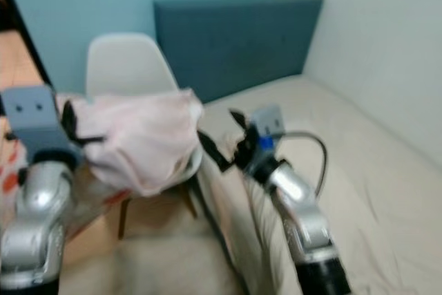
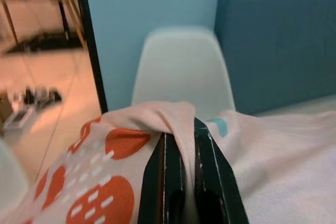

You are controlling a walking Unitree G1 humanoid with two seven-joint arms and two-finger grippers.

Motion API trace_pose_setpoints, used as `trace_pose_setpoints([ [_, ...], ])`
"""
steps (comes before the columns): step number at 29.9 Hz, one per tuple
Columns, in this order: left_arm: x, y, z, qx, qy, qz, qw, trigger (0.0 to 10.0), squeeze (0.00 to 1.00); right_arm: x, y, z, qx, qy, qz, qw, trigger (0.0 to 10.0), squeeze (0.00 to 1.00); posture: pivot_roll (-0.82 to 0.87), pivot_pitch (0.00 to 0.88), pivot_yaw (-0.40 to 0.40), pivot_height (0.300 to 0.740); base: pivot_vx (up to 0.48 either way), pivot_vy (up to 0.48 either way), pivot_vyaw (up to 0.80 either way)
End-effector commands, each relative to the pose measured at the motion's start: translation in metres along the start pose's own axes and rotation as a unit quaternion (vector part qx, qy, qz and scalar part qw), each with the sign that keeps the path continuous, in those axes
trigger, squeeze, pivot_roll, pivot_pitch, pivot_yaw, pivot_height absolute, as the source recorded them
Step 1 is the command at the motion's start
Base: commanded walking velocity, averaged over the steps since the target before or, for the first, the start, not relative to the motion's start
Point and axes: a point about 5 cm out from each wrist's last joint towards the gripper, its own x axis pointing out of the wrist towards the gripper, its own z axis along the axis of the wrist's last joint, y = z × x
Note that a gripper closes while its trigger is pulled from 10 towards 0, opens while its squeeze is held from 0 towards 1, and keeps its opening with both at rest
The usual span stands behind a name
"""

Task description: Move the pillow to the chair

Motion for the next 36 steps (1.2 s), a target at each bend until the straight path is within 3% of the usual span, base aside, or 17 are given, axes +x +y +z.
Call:
trace_pose_setpoints([
  [1, -0.01, -0.019, 0.003, -0.02, -0.019, -0.052, 0.998, 10.0, 0.0, -0.007, -0.006, -0.008, 0.002, 0.014, -0.024, 1.0, 10.0, 0.0, -0.03, 0.0, -0.073, 0.74, 0.0, 0.0, 0.79],
  [4, -0.027, -0.032, -0.013, -0.031, 0.017, -0.1, 0.994, 10.0, 0.0, -0.013, -0.01, -0.013, 0.017, 0.022, -0.043, 0.999, 10.0, 0.0, -0.02, 0.0, -0.072, 0.74, 0.0, 0.0, 0.79],
  [7, -0.032, -0.034, -0.018, -0.02, 0.024, -0.117, 0.993, 10.0, 0.0, -0.016, -0.009, -0.014, 0.023, 0.023, -0.045, 0.998, 10.0, 0.0, -0.02, 0.0, -0.072, 0.74, 0.0, 0.0, 0.78],
  [36, -0.029, -0.028, -0.026, 0.014, 0.018, -0.083, 0.996, 10.0, 0.0, -0.005, -0.003, -0.019, 0.03, 0.016, -0.017, 0.999, 10.0, 0.0, 0.0, 0.0, -0.087, 0.74, 0.0, 0.0, 0.78],
])
